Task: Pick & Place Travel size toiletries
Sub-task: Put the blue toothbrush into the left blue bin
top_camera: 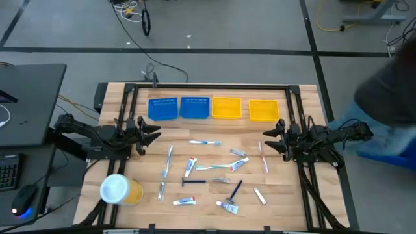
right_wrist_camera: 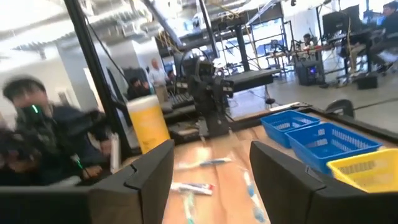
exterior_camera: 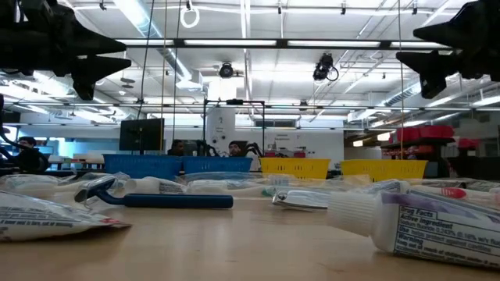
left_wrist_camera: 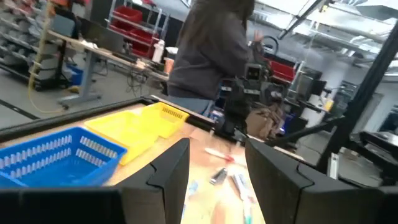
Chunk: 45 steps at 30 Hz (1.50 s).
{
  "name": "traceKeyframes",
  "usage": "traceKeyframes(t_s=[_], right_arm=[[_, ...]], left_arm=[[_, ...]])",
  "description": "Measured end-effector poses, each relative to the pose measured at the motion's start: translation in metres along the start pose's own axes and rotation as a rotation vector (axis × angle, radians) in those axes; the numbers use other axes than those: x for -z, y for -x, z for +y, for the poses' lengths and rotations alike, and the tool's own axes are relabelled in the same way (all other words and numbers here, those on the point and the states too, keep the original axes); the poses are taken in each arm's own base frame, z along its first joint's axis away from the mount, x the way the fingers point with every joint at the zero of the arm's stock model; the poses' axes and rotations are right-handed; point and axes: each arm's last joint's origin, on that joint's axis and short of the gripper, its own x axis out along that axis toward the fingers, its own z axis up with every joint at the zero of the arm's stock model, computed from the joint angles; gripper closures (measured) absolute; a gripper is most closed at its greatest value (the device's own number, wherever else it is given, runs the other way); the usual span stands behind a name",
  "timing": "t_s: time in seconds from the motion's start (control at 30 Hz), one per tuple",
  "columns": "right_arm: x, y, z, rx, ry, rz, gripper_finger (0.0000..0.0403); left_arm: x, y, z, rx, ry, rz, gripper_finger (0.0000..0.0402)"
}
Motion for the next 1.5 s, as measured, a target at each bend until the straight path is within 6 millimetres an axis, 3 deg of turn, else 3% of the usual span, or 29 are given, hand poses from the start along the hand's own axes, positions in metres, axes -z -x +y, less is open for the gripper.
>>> traceKeyframes(t_s=[0.23, 0.53, 0.8, 1.27, 1.5], right_arm=[[-0.006, 0.0, 0.001, -0.007, 0.044, -0.058, 0.0171], [0.003, -0.001, -0.006, 0.173, 0.196, 0.023, 0.018], [0.003, -0.012, -0.008, 0.201, 0.199, 0.023, 0.013], [0.011, -0.046, -0.014, 0.179, 0.207, 0.02, 0.0118], [0.008, -0.072, -0.015, 0.215, 0.234, 0.099, 0.0122]], left_arm=[[0.001, -0.005, -0.003, -0.001, 0.013, 0.014, 0.0235], [0.005, -0.014, -0.008, -0.031, -0.014, 0.033, 0.0234], [-0.015, -0.028, -0.024, -0.043, -0.124, 0.084, 0.0209], [-0.046, -0.069, -0.064, -0.233, -0.204, 0.546, 0.0191], [-0.052, -0.098, -0.088, -0.312, -0.066, 0.701, 0.0191]])
